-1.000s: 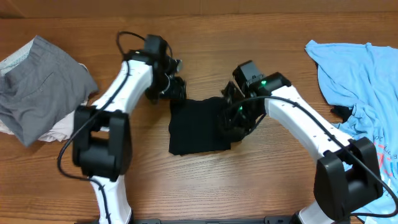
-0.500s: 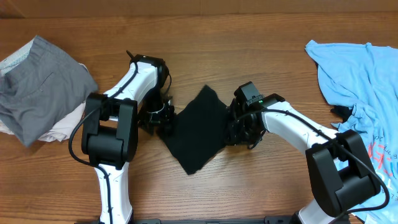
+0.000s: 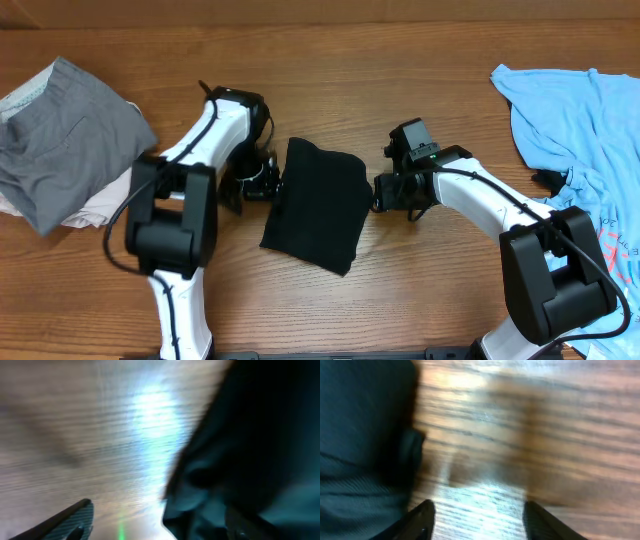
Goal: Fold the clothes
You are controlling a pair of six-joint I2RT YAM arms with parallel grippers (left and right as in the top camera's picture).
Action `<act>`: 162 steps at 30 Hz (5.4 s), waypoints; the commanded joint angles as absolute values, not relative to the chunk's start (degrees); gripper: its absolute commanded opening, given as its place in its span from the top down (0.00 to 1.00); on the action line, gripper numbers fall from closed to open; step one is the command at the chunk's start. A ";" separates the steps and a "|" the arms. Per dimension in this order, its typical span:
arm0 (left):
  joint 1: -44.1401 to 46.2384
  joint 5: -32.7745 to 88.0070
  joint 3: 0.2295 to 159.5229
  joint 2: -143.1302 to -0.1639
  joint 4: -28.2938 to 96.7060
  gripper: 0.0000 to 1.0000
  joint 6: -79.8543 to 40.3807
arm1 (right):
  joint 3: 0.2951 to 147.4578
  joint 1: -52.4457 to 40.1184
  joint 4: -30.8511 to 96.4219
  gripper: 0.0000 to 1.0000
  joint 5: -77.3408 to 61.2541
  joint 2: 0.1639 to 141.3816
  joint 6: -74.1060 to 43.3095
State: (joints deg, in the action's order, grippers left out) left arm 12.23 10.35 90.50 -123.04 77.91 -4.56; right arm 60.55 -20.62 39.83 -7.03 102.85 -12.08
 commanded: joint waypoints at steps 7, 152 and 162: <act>11.22 20.99 90.80 -110.61 63.09 0.00 -2.61 | 61.89 -20.53 41.25 0.27 -6.04 102.94 -12.16; 3.42 4.03 96.49 -100.27 67.94 0.00 -2.61 | 82.91 -10.04 54.54 0.00 -11.18 102.56 -16.49; 3.27 4.03 94.11 -88.75 73.58 0.00 -1.28 | 81.14 -6.68 58.81 0.00 -5.52 88.95 -19.38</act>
State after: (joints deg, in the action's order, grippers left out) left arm 3.40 4.80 95.70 -96.82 74.67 -3.40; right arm 82.02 -6.61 58.85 -8.56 94.89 -17.28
